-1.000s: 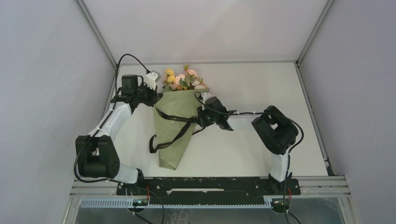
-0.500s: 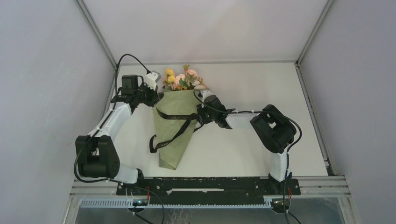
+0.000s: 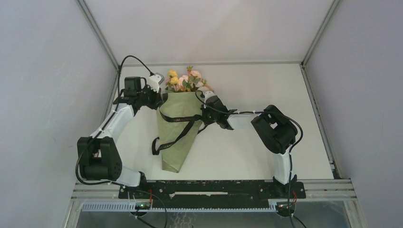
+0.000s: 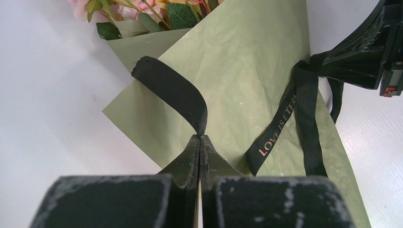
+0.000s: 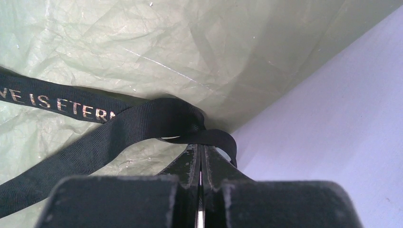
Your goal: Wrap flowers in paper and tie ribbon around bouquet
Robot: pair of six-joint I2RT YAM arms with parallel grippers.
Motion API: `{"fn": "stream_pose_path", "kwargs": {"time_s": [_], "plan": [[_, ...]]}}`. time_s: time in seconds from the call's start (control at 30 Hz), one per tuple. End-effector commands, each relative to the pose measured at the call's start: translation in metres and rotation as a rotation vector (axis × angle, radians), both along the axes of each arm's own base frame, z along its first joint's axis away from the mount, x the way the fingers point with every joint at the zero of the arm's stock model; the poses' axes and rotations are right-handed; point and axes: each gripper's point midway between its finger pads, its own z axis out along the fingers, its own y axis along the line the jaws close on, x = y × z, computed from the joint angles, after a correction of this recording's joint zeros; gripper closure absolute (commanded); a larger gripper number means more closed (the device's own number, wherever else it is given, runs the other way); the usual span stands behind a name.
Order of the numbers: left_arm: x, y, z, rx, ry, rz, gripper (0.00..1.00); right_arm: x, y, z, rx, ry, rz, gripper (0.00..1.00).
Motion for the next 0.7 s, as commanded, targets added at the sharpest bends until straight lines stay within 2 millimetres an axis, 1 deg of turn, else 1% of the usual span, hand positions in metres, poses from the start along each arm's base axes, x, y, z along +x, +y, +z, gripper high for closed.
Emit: {"fn": "stream_pose_path", "kwargs": {"time_s": [0.0,0.13,0.23,0.37,0.47,0.5,0.57,0.67], "plan": [[0.003,-0.004,0.01,-0.023,-0.025,-0.017,1.0,0.008,0.01,0.032,0.031,-0.062,0.011,1.0],[0.003,-0.004,0.01,-0.019,-0.027,-0.015,1.0,-0.012,0.018,0.047,0.053,-0.036,0.082,1.0],[0.003,-0.003,0.01,-0.013,-0.028,-0.013,1.0,-0.036,0.024,0.057,0.077,-0.002,0.156,1.0],[0.005,0.0,0.012,-0.004,-0.039,0.0,1.0,-0.07,0.024,0.059,0.124,0.09,0.243,1.0],[0.006,0.002,0.014,0.007,-0.051,0.01,1.0,-0.1,0.021,0.057,0.158,0.171,0.318,1.0],[0.007,0.004,0.015,0.013,-0.058,0.017,1.0,-0.115,0.016,0.053,0.157,0.222,0.349,1.0],[0.01,0.009,0.017,0.034,-0.07,0.036,1.0,-0.139,0.01,0.05,0.166,0.286,0.402,1.0],[0.019,0.024,0.022,0.073,-0.098,0.091,1.0,-0.174,-0.005,0.043,0.158,0.367,0.46,1.0]]}}
